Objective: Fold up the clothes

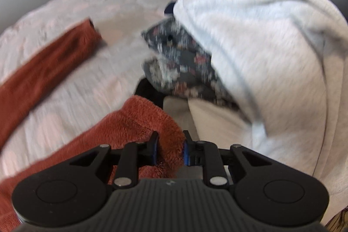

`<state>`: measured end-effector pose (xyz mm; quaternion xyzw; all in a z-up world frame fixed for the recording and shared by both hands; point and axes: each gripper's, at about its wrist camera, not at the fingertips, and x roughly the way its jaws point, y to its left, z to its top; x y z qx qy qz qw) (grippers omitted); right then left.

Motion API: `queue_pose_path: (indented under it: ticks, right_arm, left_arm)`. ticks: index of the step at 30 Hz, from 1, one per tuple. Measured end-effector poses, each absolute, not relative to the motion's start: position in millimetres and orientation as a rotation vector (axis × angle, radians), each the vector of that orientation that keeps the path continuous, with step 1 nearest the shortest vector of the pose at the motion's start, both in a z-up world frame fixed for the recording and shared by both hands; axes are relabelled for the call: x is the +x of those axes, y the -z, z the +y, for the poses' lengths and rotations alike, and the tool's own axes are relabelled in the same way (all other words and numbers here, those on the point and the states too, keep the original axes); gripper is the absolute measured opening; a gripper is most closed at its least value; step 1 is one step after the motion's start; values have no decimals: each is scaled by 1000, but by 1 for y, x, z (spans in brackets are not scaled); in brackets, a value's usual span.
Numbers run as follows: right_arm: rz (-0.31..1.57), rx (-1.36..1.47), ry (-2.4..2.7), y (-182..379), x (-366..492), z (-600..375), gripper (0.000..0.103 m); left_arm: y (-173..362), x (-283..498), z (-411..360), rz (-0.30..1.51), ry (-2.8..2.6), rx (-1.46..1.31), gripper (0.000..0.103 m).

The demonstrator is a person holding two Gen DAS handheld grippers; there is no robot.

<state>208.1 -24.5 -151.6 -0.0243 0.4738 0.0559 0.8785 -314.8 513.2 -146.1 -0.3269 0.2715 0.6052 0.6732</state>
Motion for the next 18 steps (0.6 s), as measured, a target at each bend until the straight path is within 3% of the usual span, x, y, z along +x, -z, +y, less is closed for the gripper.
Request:
queue_pose_path:
  ticks: [5,11,14,15,18]
  right_arm:
    - [1077,-83,-116,162,215,-25,29]
    - [1032,-53,-116,157,210,-30,43]
    - [928,-14,-96,145,199,-37,53]
    - [895,0,-91,141,195,-39,55]
    - [835,28,-91,132,191,-41,56]
  left_arm:
    - [172,-315,518,749,-1363,-791,7]
    - [162,-321,504,718,-1360,-775,16]
    - [143,-326,490,662,-1368,-773,32]
    - [137,-325,487,652,-1366,-755,43]
    - [120,-317,482,635,-1340,-693,47]
